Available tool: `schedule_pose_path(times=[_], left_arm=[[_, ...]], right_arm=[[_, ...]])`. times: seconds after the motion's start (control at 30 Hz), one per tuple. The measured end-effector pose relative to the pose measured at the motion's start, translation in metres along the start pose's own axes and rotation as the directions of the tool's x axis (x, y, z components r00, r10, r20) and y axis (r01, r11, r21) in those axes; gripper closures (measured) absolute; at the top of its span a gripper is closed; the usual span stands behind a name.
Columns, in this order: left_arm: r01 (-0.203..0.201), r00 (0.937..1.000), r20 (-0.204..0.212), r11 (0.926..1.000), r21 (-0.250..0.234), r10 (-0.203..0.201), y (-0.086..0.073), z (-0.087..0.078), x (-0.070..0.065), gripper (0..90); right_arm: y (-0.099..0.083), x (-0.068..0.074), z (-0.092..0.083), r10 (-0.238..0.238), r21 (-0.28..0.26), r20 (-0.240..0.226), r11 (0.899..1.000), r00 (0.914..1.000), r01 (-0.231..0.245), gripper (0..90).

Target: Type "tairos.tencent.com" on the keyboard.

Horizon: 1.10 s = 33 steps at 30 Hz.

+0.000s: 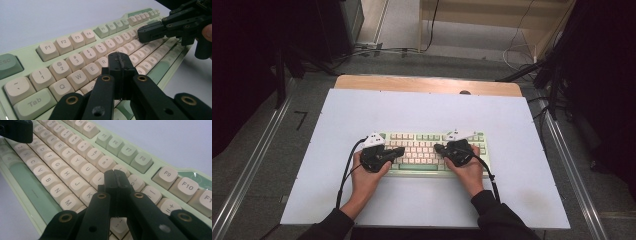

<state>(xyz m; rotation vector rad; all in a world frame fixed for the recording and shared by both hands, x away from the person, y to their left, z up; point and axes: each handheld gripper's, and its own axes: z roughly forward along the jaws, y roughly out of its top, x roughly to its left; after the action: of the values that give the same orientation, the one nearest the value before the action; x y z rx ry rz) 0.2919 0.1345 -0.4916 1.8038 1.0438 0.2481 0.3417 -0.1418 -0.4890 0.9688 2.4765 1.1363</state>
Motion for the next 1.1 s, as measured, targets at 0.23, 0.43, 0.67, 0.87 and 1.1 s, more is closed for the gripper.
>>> schedule_pose_path(times=[0.23, 0.43, 0.67, 0.87, 1.1], left_arm=[[0.0, 1.0, 0.001, 1.0, 0.0, 0.0, 0.0, 0.0, 0.001, 90.0], [-0.002, 1.0, -0.001, 1.0, -0.003, 0.002, 0.0, -0.001, 0.001, 90.0], [0.001, 1.0, -0.002, 1.0, -0.007, -0.001, 0.001, -0.001, 0.001, 90.0], [0.001, 1.0, -0.003, 1.0, -0.007, -0.001, 0.001, -0.001, 0.001, 90.0], [0.0, 1.0, -0.004, 1.0, -0.007, 0.0, 0.001, -0.002, 0.001, 90.0]], right_arm=[[0.002, -0.001, -0.007, 0.007, -0.029, -0.006, 1.0, 1.0, -0.007, 87.6], [0.003, 0.002, -0.009, 0.002, -0.035, -0.016, 0.999, 0.9999, -0.002, 87.7], [0.003, 0.004, -0.011, -0.002, -0.038, -0.022, 0.999, 0.9998, 0.001, 87.7], [0.003, 0.005, -0.013, -0.006, -0.042, -0.026, 0.999, 0.9996, 0.005, 87.7], [0.003, 0.01, -0.014, -0.019, -0.04, -0.039, 0.999, 0.9991, 0.017, 87.7]])
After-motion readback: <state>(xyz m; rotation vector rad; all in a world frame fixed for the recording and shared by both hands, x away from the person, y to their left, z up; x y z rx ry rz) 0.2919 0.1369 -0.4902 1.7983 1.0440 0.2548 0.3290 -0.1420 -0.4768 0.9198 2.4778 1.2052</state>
